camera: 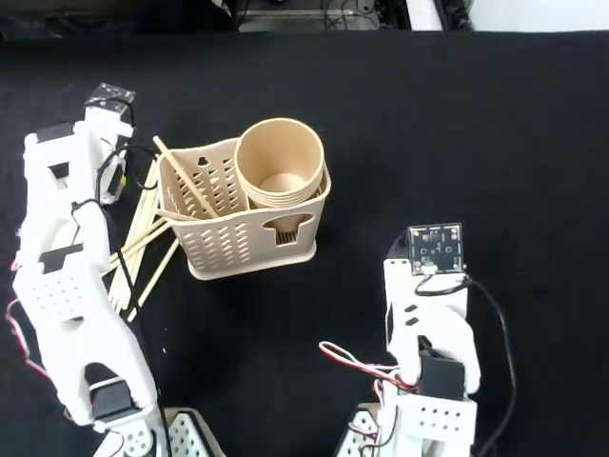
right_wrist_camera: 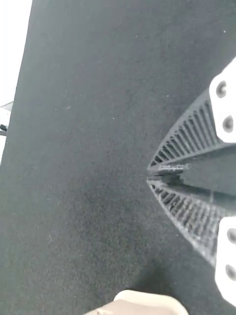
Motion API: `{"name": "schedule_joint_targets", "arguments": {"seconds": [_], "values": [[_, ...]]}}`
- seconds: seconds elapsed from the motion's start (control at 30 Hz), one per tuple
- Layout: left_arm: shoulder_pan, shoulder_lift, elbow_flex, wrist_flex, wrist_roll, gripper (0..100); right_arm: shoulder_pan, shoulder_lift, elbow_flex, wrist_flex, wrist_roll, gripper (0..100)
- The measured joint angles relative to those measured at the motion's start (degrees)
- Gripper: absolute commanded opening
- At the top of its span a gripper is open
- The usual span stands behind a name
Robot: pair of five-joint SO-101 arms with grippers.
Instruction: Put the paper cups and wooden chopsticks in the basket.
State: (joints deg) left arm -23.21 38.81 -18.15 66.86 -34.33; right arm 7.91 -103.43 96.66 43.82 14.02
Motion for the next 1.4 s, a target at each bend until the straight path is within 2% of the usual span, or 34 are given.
{"name": "schedule_joint_targets", "arguments": {"seconds": [0.33,0.67,1.0,1.2,1.4], "values": [[0.00,0.62,-1.32,3.16,0.00,3,0.00,0.00,0.00,0.00,0.00,2.1],[1.58,-2.02,-4.31,15.65,0.88,3,0.00,0.00,0.00,0.00,0.00,2.1],[6.07,-22.95,-6.51,27.16,5.63,3,0.00,0.00,0.00,0.00,0.00,2.1],[5.98,-34.90,-6.51,28.57,8.00,3,0.00,0.00,0.00,0.00,0.00,2.1],[5.98,-48.88,-6.51,27.78,13.36,3,0.00,0.00,0.00,0.00,0.00,2.1]]}}
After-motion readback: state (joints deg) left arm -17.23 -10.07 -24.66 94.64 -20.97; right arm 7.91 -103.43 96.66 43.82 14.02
